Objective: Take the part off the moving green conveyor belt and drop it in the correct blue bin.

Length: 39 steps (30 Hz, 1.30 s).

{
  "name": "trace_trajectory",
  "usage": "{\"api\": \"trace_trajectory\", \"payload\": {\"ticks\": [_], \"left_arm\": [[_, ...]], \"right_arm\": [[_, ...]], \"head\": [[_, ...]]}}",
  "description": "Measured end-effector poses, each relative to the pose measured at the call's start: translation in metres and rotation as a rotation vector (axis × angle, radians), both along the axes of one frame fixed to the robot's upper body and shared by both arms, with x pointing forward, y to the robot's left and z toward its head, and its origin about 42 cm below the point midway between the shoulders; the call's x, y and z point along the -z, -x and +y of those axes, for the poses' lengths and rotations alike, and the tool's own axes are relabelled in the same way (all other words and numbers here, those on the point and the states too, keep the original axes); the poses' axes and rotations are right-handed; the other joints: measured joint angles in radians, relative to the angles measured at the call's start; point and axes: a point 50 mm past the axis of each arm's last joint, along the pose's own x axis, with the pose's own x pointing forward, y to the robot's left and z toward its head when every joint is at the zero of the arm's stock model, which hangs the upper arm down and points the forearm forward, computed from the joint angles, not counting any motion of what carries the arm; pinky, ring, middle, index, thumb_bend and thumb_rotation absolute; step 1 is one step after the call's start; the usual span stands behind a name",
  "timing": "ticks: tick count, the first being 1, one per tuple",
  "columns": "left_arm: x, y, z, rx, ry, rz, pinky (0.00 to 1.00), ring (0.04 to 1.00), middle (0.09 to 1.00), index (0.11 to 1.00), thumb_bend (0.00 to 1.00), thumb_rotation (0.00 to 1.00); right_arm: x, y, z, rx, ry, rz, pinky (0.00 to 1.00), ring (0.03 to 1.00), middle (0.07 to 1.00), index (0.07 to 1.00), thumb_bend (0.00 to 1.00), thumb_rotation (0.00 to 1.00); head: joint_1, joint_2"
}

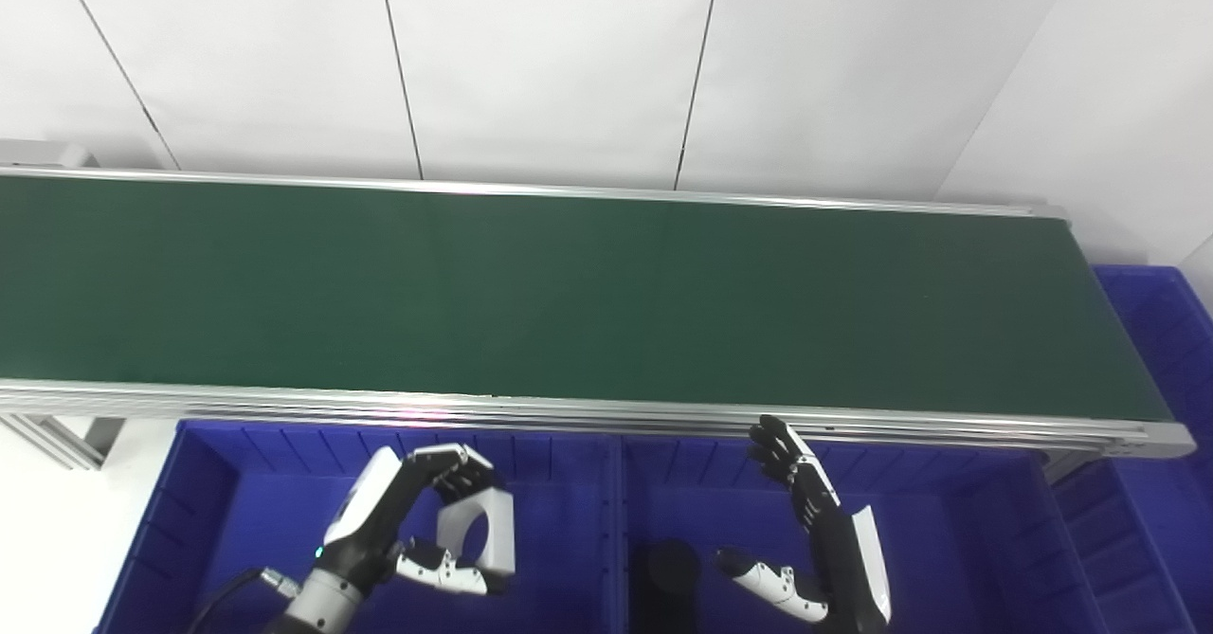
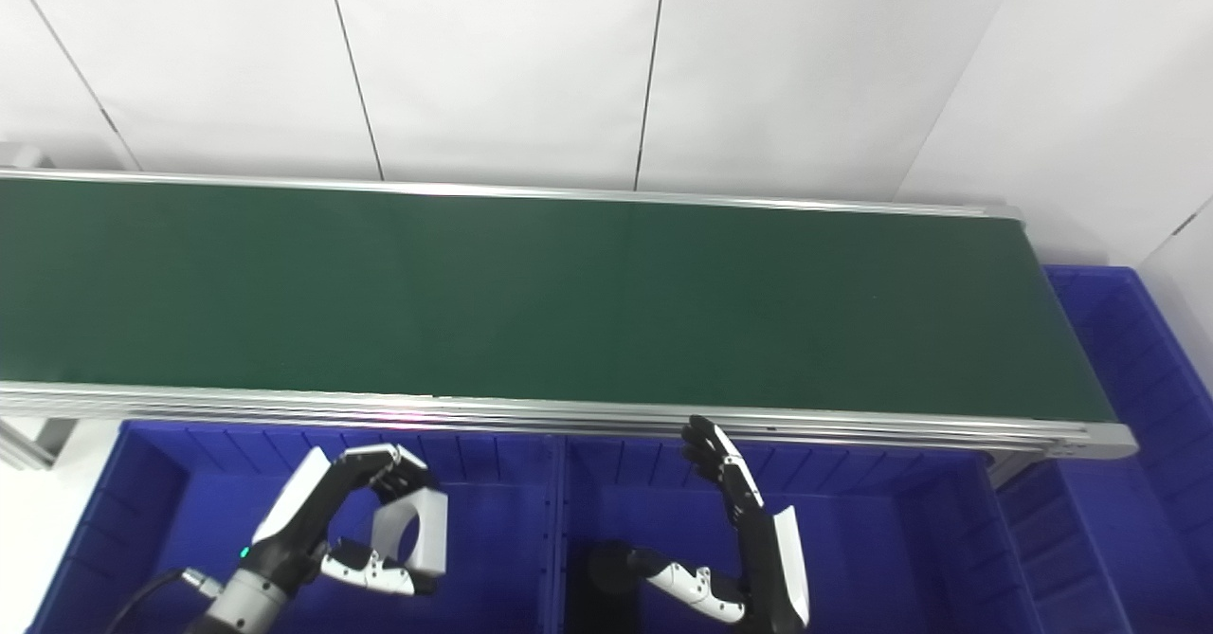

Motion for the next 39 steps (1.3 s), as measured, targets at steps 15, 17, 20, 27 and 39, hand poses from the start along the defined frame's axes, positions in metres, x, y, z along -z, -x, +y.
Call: {"api": "trace_trajectory", "payload": {"ticks": [15, 17, 20, 27, 39], "left_arm": [[-0.023, 0.012, 0.008, -0.042, 0.161, 0.017, 0.87, 0.932, 0.952, 0.939, 0.97, 0.47], [-0.022, 0.014, 0.004, -0.056, 0.233, 0.038, 0.9, 0.945, 0.964, 0.955, 0.97, 0.51], [-0.02, 0.016, -0.002, -0.074, 0.315, 0.066, 0.89, 0.936, 0.97, 0.96, 0.97, 0.57], [-0.025, 0.014, -0.008, -0.067, 0.405, 0.078, 0.86, 0.913, 0.943, 0.94, 0.95, 0.58], [-0.026, 0.017, -0.013, -0.046, 0.422, 0.082, 0.86, 0.904, 0.934, 0.934, 0.93, 0.52]], "right_arm": [[0.0, 0.001, 0.0, 0.004, 0.008, 0.0, 0.82, 0.823, 0.854, 0.886, 0.97, 0.61], [0.0, 0.001, 0.001, 0.003, 0.008, 0.0, 0.82, 0.824, 0.853, 0.885, 0.96, 0.61], [0.0, 0.001, 0.001, 0.004, 0.008, 0.0, 0.82, 0.827, 0.852, 0.883, 0.96, 0.61], [0.0, 0.002, 0.001, 0.002, 0.014, 0.001, 0.82, 0.828, 0.86, 0.886, 0.96, 0.63], [0.001, 0.003, 0.001, -0.006, 0.027, 0.002, 0.82, 0.829, 0.863, 0.885, 0.96, 0.63]], "head": [[-0.002, -0.009], [-0.002, -0.009], [0.0, -0.011], [0.006, -0.02], [0.018, -0.034]]}}
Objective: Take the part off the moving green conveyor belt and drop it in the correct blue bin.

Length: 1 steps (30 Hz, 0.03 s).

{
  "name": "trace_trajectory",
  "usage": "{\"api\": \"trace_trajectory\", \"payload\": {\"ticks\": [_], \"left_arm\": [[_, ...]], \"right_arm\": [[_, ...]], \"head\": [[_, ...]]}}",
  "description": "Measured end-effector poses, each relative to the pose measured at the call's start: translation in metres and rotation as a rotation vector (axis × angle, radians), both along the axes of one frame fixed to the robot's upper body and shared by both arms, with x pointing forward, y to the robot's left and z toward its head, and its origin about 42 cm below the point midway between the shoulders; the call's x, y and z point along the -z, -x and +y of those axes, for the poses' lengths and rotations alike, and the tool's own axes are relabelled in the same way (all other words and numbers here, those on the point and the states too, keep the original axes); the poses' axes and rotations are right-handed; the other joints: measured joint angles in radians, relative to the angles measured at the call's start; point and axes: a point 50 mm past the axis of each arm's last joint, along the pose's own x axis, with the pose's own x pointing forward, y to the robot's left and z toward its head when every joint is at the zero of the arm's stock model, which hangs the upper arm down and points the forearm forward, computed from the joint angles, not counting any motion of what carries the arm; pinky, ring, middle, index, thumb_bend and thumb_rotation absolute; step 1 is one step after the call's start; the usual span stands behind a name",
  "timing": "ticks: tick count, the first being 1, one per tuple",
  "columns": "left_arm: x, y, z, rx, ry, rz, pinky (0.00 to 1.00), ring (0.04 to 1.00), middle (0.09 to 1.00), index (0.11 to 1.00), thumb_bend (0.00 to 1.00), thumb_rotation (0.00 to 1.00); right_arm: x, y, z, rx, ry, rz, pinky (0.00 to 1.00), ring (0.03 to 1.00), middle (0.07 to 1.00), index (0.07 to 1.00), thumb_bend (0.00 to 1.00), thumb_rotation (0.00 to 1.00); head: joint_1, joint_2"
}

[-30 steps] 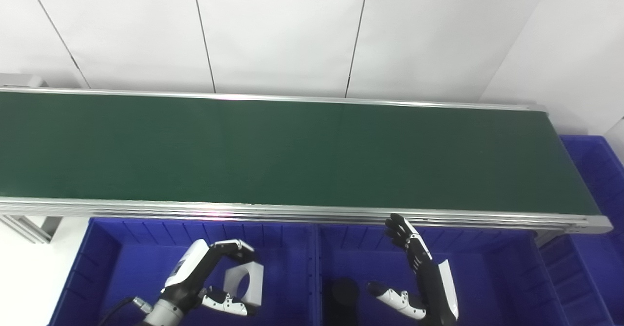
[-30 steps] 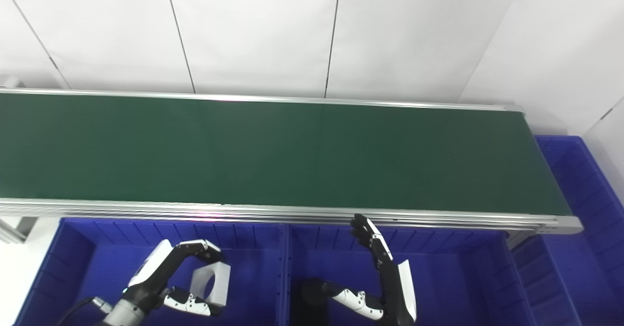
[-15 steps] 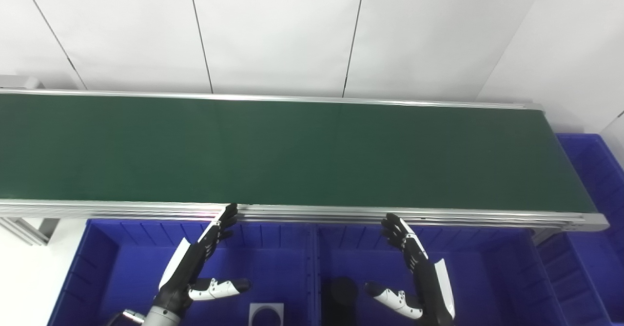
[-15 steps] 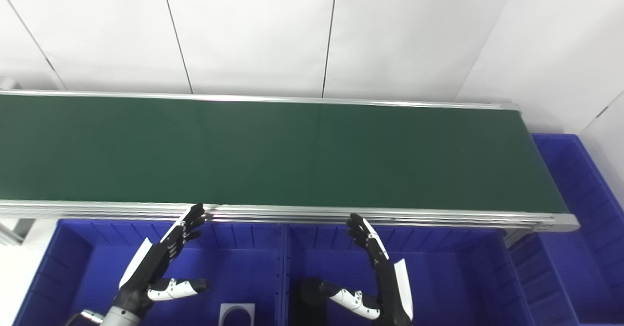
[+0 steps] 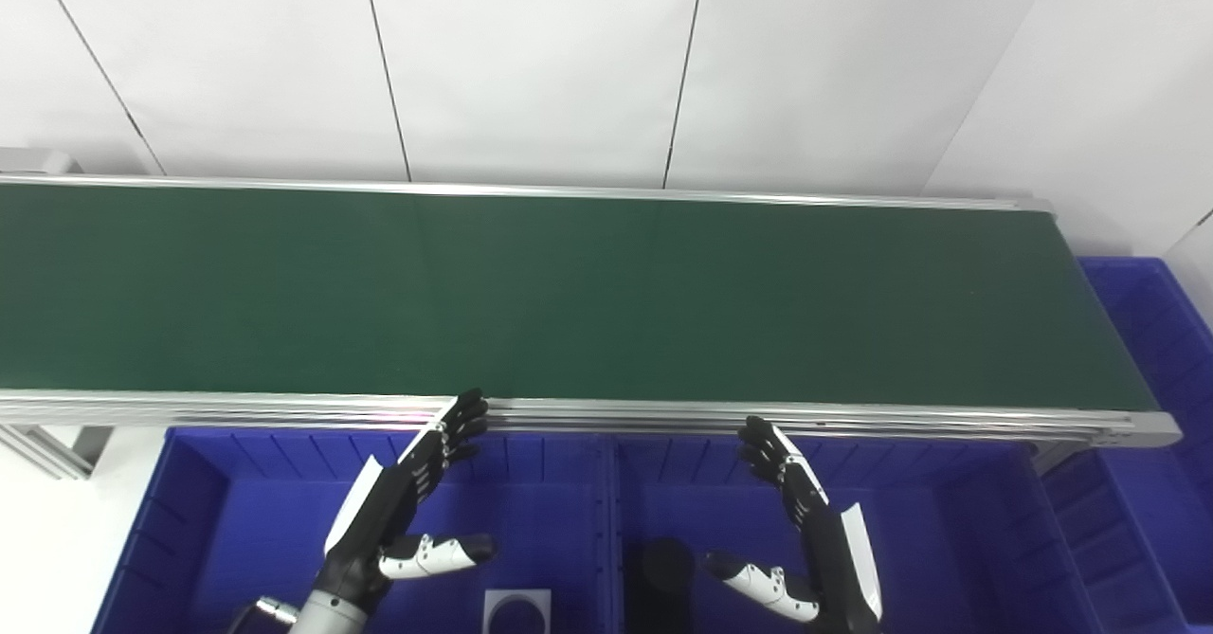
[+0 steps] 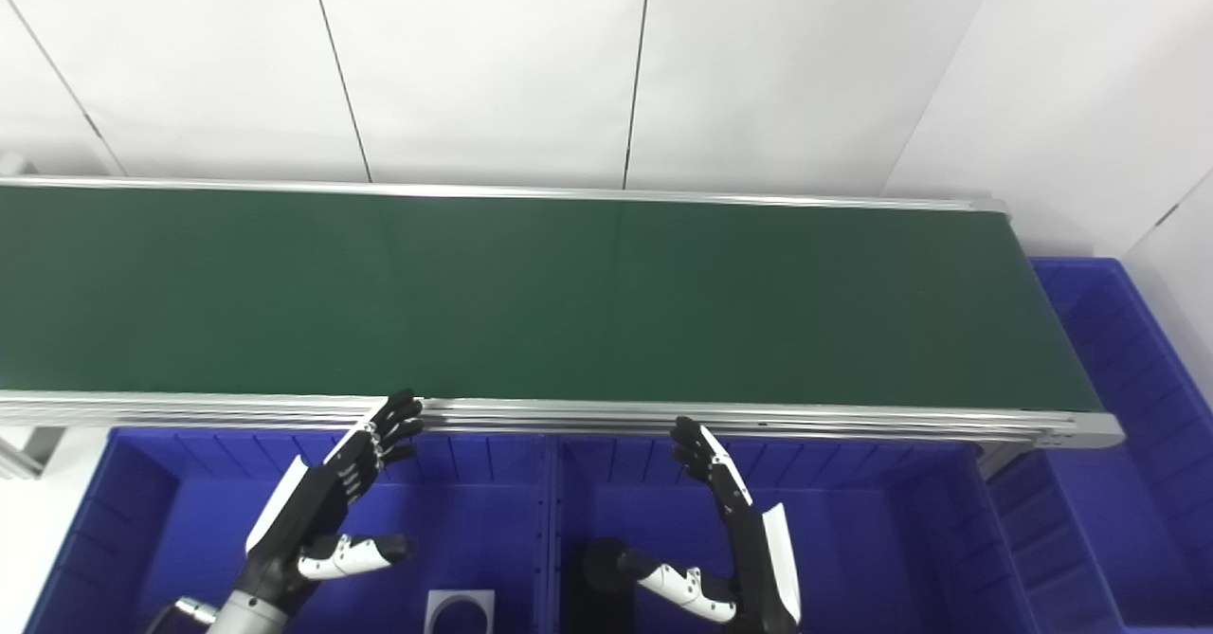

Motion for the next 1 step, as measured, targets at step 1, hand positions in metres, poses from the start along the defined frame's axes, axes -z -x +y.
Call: {"api": "trace_trajectory", "payload": {"ticks": [1], "left_arm": [[0.0004, 0.001, 0.001, 0.0, -0.001, 0.003, 0.86, 0.905, 0.934, 0.932, 0.94, 0.52]], "right_arm": [[0.0001, 0.0003, -0.0001, -0.001, 0.001, 0.001, 0.82, 0.828, 0.864, 0.886, 0.96, 0.62]], "head": [[0.002, 0.0]]}}
